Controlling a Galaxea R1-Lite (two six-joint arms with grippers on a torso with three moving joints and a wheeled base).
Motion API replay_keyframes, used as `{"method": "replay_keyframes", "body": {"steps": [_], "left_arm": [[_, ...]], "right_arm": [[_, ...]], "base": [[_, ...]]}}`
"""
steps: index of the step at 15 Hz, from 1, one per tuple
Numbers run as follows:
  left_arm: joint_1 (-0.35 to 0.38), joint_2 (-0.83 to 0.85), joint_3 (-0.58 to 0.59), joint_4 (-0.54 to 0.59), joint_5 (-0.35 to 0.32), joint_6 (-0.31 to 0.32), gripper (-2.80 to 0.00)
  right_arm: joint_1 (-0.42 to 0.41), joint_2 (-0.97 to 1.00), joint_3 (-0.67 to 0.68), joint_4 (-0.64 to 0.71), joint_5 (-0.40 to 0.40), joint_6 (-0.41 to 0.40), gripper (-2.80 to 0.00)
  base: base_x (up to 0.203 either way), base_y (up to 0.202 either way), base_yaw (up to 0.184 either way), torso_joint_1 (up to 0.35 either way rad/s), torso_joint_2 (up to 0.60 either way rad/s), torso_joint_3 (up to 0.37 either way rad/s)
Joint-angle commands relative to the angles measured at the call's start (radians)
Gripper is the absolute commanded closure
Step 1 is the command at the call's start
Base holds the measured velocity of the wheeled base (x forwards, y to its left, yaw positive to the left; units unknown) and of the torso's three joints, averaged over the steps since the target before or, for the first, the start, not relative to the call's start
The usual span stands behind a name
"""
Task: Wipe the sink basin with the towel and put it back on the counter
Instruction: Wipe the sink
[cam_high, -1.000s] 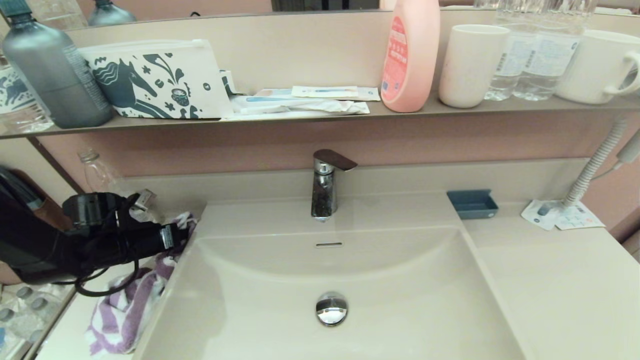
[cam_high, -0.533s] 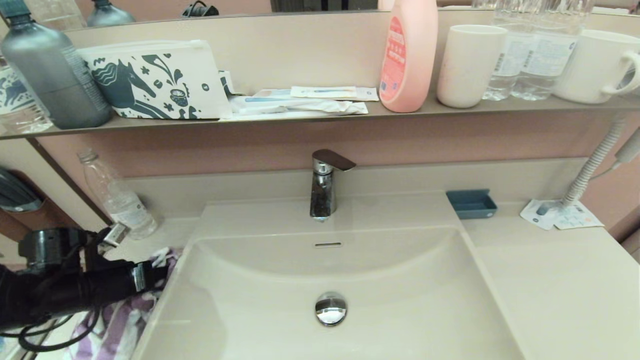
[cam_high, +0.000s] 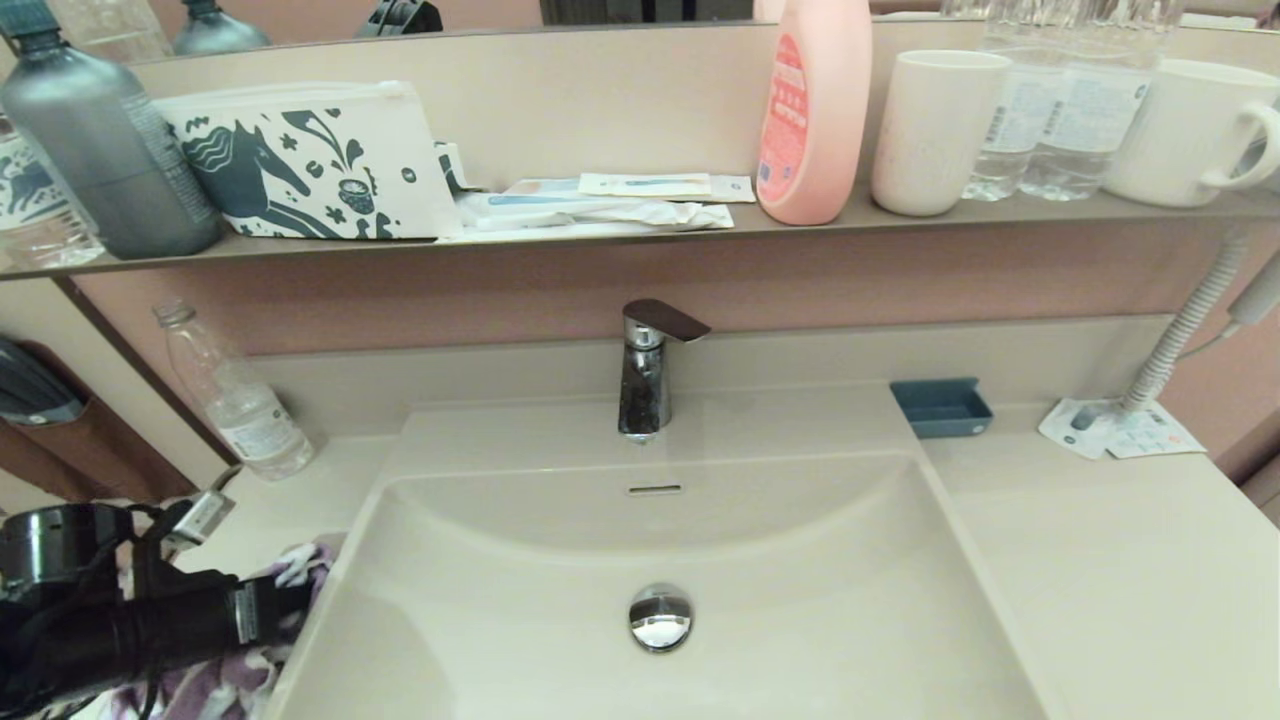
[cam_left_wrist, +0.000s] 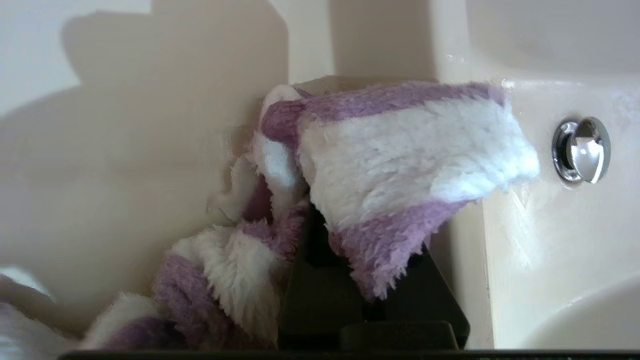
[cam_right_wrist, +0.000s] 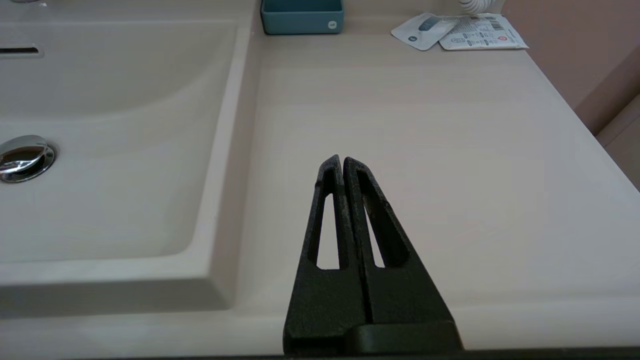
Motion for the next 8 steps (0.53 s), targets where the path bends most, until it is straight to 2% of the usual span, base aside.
{"method": "replay_keyframes", "body": {"steps": [1, 4, 6, 8], "left_arm": [[0.013, 0.056, -0.062, -0.009, 0.001, 0.003, 0.0], [0.032, 0.17, -0.198, 0.001, 0.002, 0.066, 0.0], [0.05, 0.26, -0.258, 0.004, 0.002, 0.155, 0.0], [0.071, 0.327, -0.333, 0.005, 0.002, 0.212, 0.0]], "right_arm": [[0.0, 0.0, 0.0, 0.0, 0.0, -0.001, 0.0], [0.001, 0.0, 0.0, 0.0, 0.0, -0.001, 0.0], [0.0, 0.0, 0.0, 0.0, 0.0, -0.001, 0.0], [0.0, 0.0, 0.0, 0.0, 0.0, -0.001, 0.0]], "base": [[0.0, 0.0, 0.0, 0.0, 0.0, 0.0], [0.0, 0.0, 0.0, 0.0, 0.0, 0.0], [0.0, 0.0, 0.0, 0.0, 0.0, 0.0], [0.0, 0.0, 0.0, 0.0, 0.0, 0.0]]}}
